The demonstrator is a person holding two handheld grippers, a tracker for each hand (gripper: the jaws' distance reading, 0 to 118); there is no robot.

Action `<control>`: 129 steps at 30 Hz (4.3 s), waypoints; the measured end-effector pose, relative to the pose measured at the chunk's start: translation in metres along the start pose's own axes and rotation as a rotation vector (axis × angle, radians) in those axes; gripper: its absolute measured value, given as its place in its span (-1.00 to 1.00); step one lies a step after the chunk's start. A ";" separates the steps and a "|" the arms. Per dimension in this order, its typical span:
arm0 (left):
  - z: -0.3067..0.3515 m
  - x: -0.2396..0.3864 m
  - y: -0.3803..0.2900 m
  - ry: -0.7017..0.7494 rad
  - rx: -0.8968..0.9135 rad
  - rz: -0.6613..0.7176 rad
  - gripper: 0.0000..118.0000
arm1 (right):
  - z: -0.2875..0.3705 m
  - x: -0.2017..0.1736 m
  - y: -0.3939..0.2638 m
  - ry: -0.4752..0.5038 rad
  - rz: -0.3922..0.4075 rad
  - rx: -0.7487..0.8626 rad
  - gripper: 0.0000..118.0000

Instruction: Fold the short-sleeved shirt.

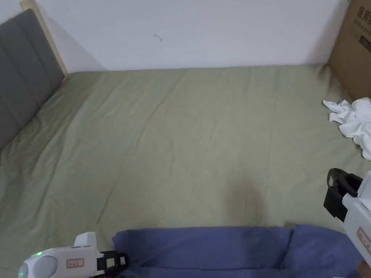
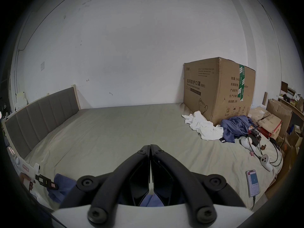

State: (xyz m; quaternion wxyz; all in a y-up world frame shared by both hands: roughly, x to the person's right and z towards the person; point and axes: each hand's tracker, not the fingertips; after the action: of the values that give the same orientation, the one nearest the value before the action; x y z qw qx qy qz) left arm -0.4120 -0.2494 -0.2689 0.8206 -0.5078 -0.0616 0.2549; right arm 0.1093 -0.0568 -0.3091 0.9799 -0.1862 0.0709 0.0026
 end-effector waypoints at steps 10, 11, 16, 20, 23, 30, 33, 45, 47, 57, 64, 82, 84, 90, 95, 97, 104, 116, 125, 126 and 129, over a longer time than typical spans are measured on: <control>0.065 0.024 0.022 0.068 0.112 -0.054 -0.94 | 0.004 0.012 0.007 0.005 -0.005 0.031 -1.00; 0.072 0.022 0.024 0.084 0.118 -0.045 -0.94 | 0.004 0.012 0.007 0.006 -0.006 0.035 -1.00; 0.108 0.004 0.027 0.200 0.139 -0.014 -0.94 | 0.007 0.013 0.011 0.017 -0.023 0.054 -1.00; 0.112 0.023 0.024 0.228 0.129 -0.035 -0.94 | 0.009 0.015 0.010 0.026 -0.029 0.059 -1.00; 0.104 0.059 0.022 0.268 0.116 -0.107 -0.94 | 0.013 0.019 0.009 0.033 -0.032 0.061 -1.00; 0.065 0.148 0.025 0.119 0.043 -0.209 -0.94 | 0.025 0.028 0.008 0.038 -0.041 0.070 -1.00; 0.035 0.180 0.023 0.091 0.001 -0.259 -0.94 | 0.030 0.034 0.005 0.033 -0.042 0.069 -1.00; -0.104 0.254 -0.004 0.162 -0.223 -0.283 -0.94 | 0.039 0.059 -0.006 -0.014 -0.060 0.049 -1.00; -0.109 0.258 -0.010 0.192 -0.218 -0.277 -0.93 | 0.040 0.062 -0.006 -0.019 -0.060 0.043 -1.00; -0.032 0.268 -0.004 0.055 0.021 -0.262 0.47 | 0.046 0.063 0.003 -0.025 -0.058 0.057 -1.00; 0.023 0.240 -0.008 0.169 0.296 -0.367 0.46 | 0.051 0.060 0.012 -0.017 -0.053 0.084 -1.00; -0.055 0.181 -0.066 0.175 0.274 -0.424 -1.00 | 0.049 0.058 0.005 -0.014 -0.039 0.062 -1.00; -0.068 0.191 -0.078 0.162 0.228 -0.452 -1.00 | 0.048 0.059 0.004 -0.015 -0.036 0.056 -1.00; -0.095 0.225 -0.104 0.137 0.176 -0.548 -1.00 | 0.049 0.061 0.003 -0.025 -0.034 0.051 -1.00; -0.102 0.245 -0.106 0.112 0.187 -0.552 -1.00 | 0.051 0.065 0.004 -0.032 -0.035 0.051 -1.00; -0.104 0.253 -0.107 0.093 0.187 -0.555 -1.00 | 0.049 0.071 0.002 -0.035 -0.036 0.051 -1.00; -0.106 0.268 -0.105 0.069 0.167 -0.574 -1.00 | 0.051 0.072 0.000 -0.043 -0.039 0.048 -1.00; 0.000 0.185 -0.028 -0.180 0.159 -0.291 -1.00 | 0.051 0.058 0.011 -0.018 -0.024 0.063 -1.00; -0.005 0.090 -0.001 -0.197 0.038 -0.074 0.44 | 0.044 0.043 0.007 -0.001 -0.029 0.050 -1.00; -0.008 0.084 -0.001 -0.188 0.035 -0.068 0.64 | 0.043 0.042 0.006 0.001 -0.029 0.047 -1.00; -0.019 0.069 -0.002 -0.206 0.014 -0.010 0.70 | 0.041 0.038 0.004 -0.001 -0.012 0.033 -1.00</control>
State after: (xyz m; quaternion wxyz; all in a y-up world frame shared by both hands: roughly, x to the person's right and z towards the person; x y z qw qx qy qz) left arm -0.3455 -0.2321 -0.2873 0.8147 -0.4729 -0.1464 0.3020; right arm 0.1523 -0.0384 -0.2778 0.9829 -0.1706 0.0693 -0.0044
